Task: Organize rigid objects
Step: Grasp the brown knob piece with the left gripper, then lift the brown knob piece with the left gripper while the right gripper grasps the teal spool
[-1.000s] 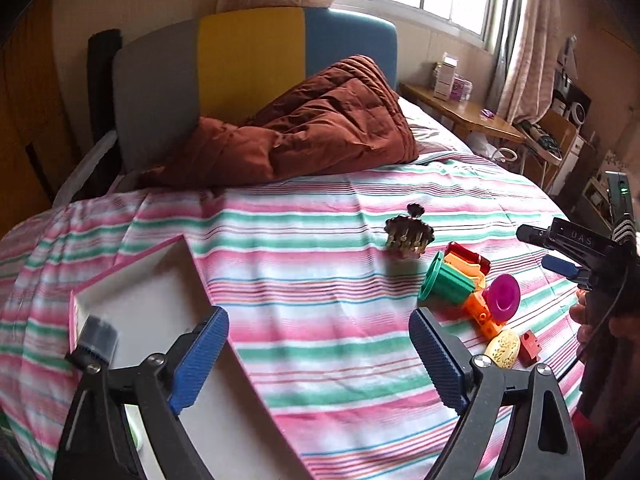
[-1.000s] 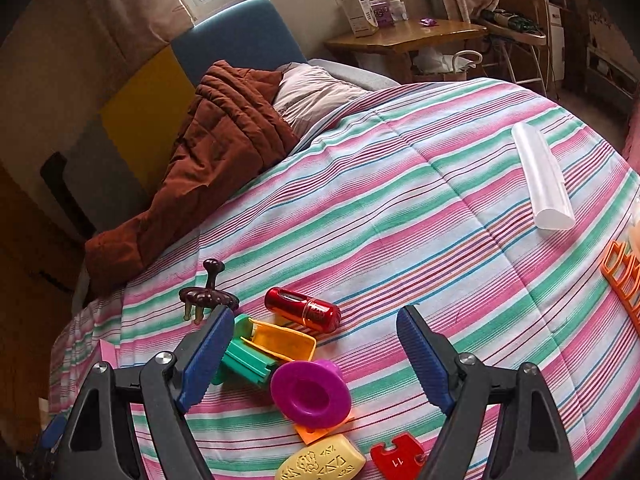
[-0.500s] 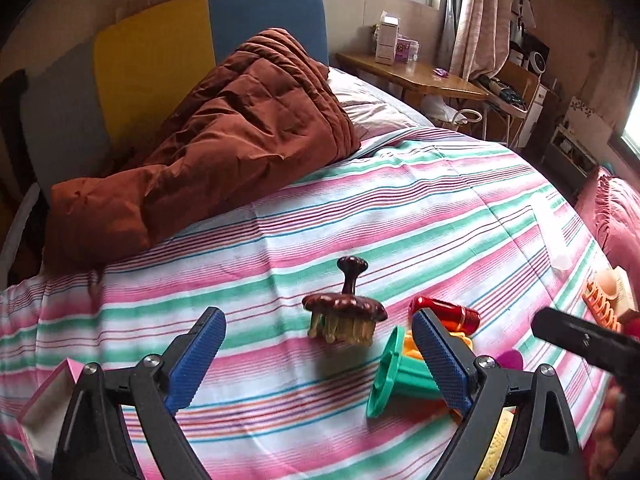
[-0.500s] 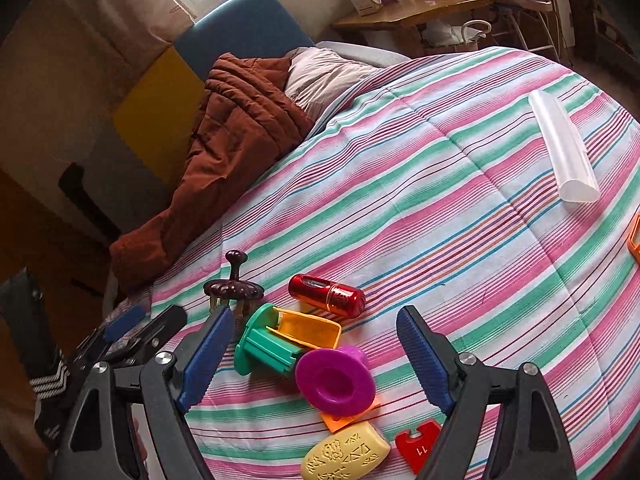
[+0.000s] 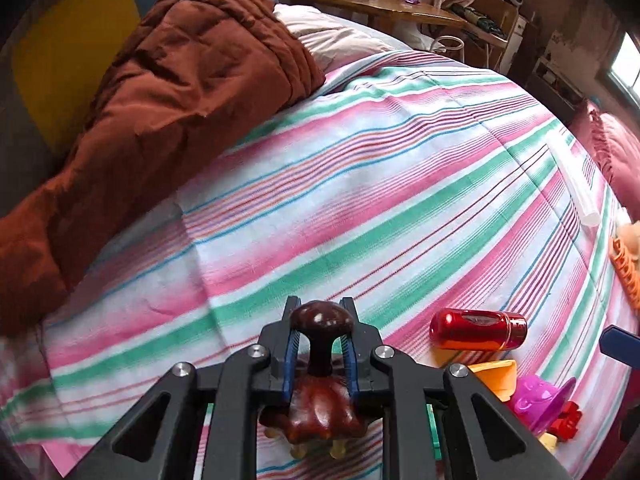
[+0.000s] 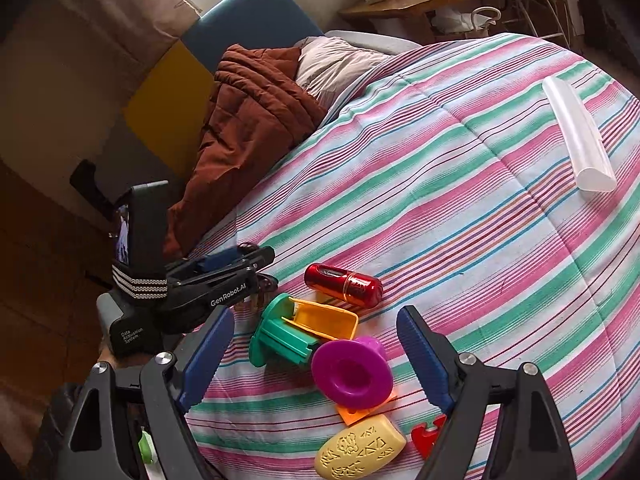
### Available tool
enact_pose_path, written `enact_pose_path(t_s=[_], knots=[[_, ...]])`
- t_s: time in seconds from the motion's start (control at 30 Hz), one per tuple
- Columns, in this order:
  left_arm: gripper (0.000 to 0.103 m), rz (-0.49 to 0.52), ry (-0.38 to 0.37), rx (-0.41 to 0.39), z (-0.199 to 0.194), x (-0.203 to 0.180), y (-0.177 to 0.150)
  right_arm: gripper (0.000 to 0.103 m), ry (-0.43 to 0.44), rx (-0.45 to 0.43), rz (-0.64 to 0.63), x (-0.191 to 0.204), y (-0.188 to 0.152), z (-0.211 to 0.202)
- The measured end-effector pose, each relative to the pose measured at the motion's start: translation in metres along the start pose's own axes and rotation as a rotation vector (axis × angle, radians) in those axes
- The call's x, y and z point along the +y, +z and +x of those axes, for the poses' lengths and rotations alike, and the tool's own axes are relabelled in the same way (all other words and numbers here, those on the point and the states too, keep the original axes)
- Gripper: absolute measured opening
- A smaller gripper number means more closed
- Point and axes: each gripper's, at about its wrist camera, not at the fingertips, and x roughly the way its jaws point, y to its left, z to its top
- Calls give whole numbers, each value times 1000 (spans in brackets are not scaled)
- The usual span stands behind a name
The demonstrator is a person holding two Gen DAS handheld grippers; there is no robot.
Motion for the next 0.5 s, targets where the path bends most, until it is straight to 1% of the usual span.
enact_pose_path(t_s=[0.07, 0.1, 0.23, 0.33, 0.4, 0.5], knots=[[14, -3, 4, -46, -10, -1, -12, 85, -2, -2, 3, -1, 1, 0], [12, -21, 1, -64, -15, 1, -18, 85, -5, -6, 5, -1, 1, 0], [12, -99, 32, -104, -39, 8, -53, 85, -6, -35, 59, -13, 5, -5], [12, -101, 61, -134, -61, 6, -83, 85, -1, -39, 116, -26, 8, -6], [12, -110, 55, -155, -76, 3, -98, 85, -2, -36, 137, -31, 10, -5], [12, -159, 28, -187, -99, 1, -118, 85, 0, -11, 142, -33, 10, 1]])
